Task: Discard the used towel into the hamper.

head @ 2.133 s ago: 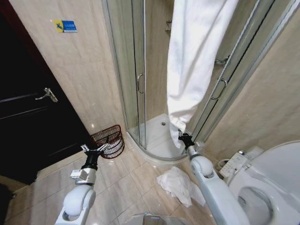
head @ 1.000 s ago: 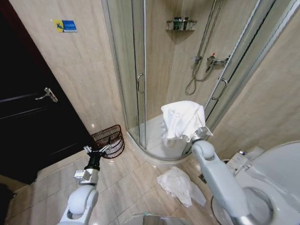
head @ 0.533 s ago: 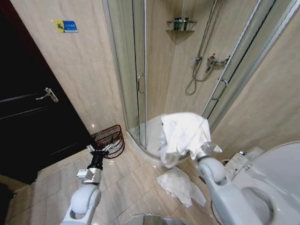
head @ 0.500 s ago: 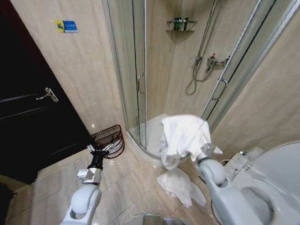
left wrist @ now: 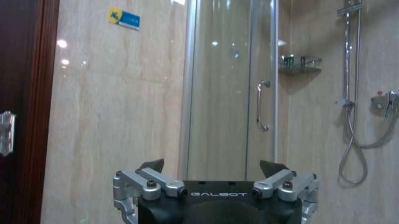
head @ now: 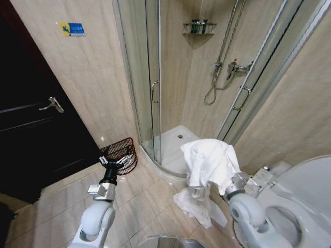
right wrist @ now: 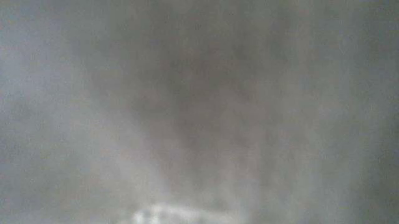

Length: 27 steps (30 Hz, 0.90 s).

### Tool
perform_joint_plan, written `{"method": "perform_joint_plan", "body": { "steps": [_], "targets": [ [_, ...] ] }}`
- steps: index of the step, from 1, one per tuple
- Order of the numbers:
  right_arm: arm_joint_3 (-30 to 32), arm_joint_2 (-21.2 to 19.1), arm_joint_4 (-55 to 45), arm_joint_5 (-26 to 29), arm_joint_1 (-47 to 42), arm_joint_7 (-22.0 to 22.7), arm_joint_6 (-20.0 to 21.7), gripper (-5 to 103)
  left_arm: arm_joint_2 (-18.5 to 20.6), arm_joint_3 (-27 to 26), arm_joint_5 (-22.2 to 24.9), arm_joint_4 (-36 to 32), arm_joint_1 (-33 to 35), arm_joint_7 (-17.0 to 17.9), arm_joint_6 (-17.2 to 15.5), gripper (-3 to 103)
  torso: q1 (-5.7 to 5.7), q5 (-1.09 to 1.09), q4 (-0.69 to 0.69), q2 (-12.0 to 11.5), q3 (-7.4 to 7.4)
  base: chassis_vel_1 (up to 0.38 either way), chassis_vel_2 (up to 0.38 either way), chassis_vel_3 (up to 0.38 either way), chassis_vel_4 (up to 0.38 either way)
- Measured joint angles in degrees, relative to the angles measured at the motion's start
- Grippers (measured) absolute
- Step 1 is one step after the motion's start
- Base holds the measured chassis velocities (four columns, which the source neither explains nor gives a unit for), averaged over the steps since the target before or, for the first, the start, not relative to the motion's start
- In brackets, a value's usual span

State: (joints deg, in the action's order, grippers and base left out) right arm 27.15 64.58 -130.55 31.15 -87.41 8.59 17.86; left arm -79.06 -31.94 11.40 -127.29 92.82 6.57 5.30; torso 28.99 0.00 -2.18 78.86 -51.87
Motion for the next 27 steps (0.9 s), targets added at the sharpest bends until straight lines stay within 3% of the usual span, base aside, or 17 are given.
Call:
{"method": "perform_joint_plan", "body": {
  "steps": [6,8,10,11,15,16,18,27],
  "targets": [
    [-3.2,-0.1,-0.3,5.4,-1.6,5.3,8.6,8,-1.5,-1.5,0.1,1.4,1.1,-0.9,1.7,100,0.01,0.00,0.00,0.0,-0.01,0.000,0.000,0.000,0.000],
    [-3.6,-0.1,-0.3,5.7,-1.6,5.5,8.5,8,-1.5,-2.0,0.3,1.4,1.2,-0.9,2.0,100,0.01,-0.01,0.00,0.0,-0.01,0.000,0.000,0.000,0.000],
    [-4.4,0.0,0.2,3.2,-1.0,4.2,4.5,8,-1.5,-3.0,0.9,1.5,1.5,-1.0,2.4,100,0.01,0.00,0.00,0.0,-0.01,0.000,0.000,0.000,0.000],
    [-4.4,0.0,0.2,3.2,-1.0,4.2,4.5,8,-1.5,-3.0,0.9,1.5,1.5,-1.0,2.4,100,0.01,0.00,0.00,0.0,-0.01,0.000,0.000,0.000,0.000],
    [-4.4,1.8,3.8,-8.6,-0.5,-1.1,-7.2,8,-1.8,-4.0,1.3,1.6,2.2,-1.0,3.2,100,0.01,0.00,0.00,0.0,-0.01,0.000,0.000,0.000,0.000],
    [-4.4,1.8,3.8,-8.6,-0.5,-1.1,-7.2,8,-1.8,-4.0,1.3,1.6,2.2,-1.0,3.2,100,0.01,0.00,0.00,0.0,-0.01,0.000,0.000,0.000,0.000],
    [-4.0,2.8,5.1,-13.2,-0.3,-2.8,-11.6,8,-1.6,-4.1,1.5,1.4,2.5,-1.0,3.3,100,0.01,-0.01,0.00,0.0,-0.01,0.000,0.000,0.000,0.000],
    [-2.8,4.2,4.1,-15.6,0.2,-2.9,-13.1,8,-0.7,-4.6,2.6,2.0,2.2,-0.6,3.4,100,0.01,0.00,0.00,0.0,-0.01,0.000,0.000,0.000,0.000]
  ]
}}
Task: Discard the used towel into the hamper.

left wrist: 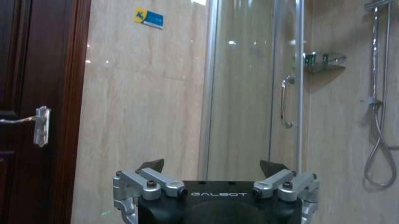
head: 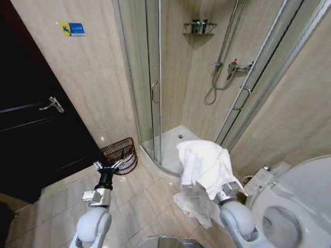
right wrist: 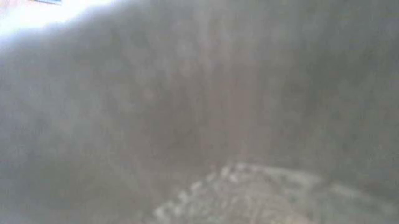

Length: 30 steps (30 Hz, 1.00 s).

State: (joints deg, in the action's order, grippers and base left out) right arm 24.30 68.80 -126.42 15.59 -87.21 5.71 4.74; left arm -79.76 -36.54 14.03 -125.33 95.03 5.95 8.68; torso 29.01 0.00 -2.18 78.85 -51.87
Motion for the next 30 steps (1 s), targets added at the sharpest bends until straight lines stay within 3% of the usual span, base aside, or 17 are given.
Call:
{"method": "perform_joint_plan", "body": {
  "steps": [30],
  "targets": [
    [1.3,1.5,-0.6,-1.7,-0.2,1.3,-0.8,8,1.8,-0.2,-0.6,-0.5,1.0,-0.3,-0.9,100,0.00,-0.01,0.00,0.0,0.00,0.022,0.021,0.018,0.023]
  ]
}}
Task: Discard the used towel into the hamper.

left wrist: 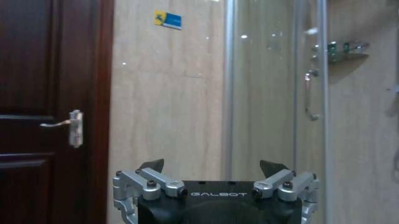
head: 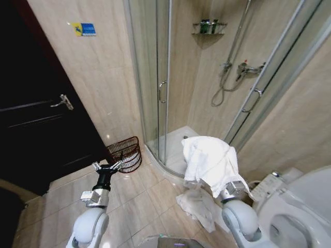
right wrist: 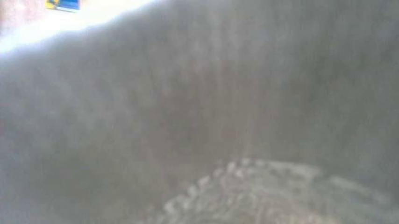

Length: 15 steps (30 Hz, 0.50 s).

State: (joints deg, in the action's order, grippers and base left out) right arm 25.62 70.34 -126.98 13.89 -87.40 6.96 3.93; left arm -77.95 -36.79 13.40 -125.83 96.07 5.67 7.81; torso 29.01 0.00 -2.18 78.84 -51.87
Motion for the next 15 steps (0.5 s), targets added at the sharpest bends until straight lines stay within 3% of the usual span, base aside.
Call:
{"method": "perform_joint_plan", "body": {
  "steps": [15],
  "targets": [
    [0.7,1.3,0.5,-0.2,-0.2,-0.2,-1.1,8,-0.1,0.6,-0.7,-0.3,0.6,0.7,1.1,100,0.00,0.00,0.00,0.0,0.00,0.068,0.075,0.068,0.064]
  ]
}}
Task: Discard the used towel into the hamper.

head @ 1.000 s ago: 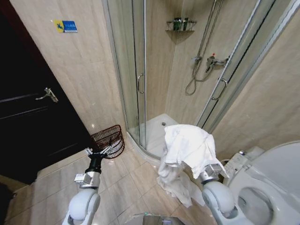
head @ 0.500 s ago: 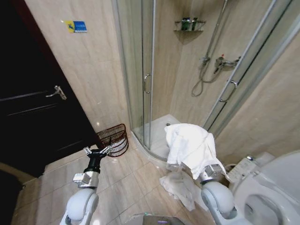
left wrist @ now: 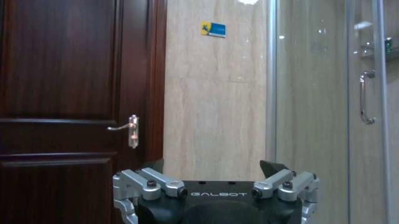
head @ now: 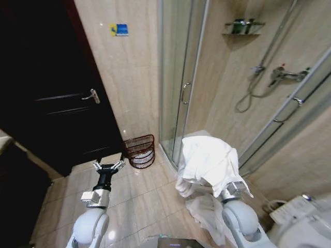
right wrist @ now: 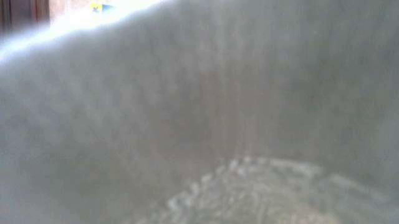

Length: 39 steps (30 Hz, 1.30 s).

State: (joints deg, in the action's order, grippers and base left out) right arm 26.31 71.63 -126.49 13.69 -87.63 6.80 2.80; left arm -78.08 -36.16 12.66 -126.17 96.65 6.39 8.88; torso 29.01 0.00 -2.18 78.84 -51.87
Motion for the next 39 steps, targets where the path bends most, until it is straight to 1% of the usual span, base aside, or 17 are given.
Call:
{"method": "perform_joint_plan", "body": {
  "steps": [7,10,11,15,20,26,29,35,39],
  "targets": [
    [0.0,0.1,0.4,-0.4,0.1,0.0,-0.9,8,-0.3,2.0,-1.3,-0.6,0.0,0.9,0.0,100,0.00,-0.01,0.02,0.0,0.00,0.063,0.050,-0.042,-0.073],
    [0.1,0.1,0.5,-0.3,0.0,0.0,-1.3,8,-0.3,3.0,-1.6,-1.1,0.0,2.2,-1.2,100,0.00,-0.02,0.00,0.0,0.00,0.127,0.081,-0.105,-0.126],
    [0.1,0.1,0.6,-0.3,-0.1,0.1,-1.5,8,-0.3,3.3,-1.7,-1.3,0.0,2.7,-1.6,100,-0.01,0.03,0.01,0.0,0.00,0.108,0.122,-0.122,-0.103],
    [0.1,0.2,1.0,0.0,-0.1,0.4,-2.4,8,-0.6,4.0,-2.6,-1.4,0.2,3.0,-2.3,100,-0.01,0.00,0.00,0.0,0.00,0.114,0.121,-0.152,-0.101],
    [0.1,0.2,1.0,0.4,-0.1,0.4,-2.6,8,-1.0,4.5,-3.0,-1.4,0.4,3.1,-2.3,100,-0.01,0.00,0.00,0.0,0.00,0.049,0.041,-0.047,-0.038],
    [0.1,0.0,0.9,0.7,-0.2,0.4,-2.6,8,-1.2,5.3,-3.6,-1.5,0.5,4.3,-2.3,100,0.00,-0.01,0.01,0.0,0.00,-0.017,0.006,0.065,0.052],
    [0.1,-0.1,0.9,0.7,-0.3,0.4,-2.6,8,-1.2,5.7,-3.9,-1.0,0.6,5.7,-1.0,100,0.00,-0.01,0.00,0.0,0.00,0.039,0.050,0.072,0.058],
    [0.1,-0.2,0.9,0.7,-0.3,0.3,-2.7,8,-1.2,5.5,-4.2,-1.1,1.0,6.0,-1.6,100,0.00,0.00,-0.02,0.0,0.00,0.055,0.067,0.045,0.040],
    [0.1,-0.4,0.9,0.8,-0.2,0.3,-2.9,8,-1.3,5.6,-4.4,-1.6,1.2,6.2,-1.9,100,-0.44,0.00,0.01,-1.0,0.53,0.000,0.000,0.000,0.000]
  ]
}}
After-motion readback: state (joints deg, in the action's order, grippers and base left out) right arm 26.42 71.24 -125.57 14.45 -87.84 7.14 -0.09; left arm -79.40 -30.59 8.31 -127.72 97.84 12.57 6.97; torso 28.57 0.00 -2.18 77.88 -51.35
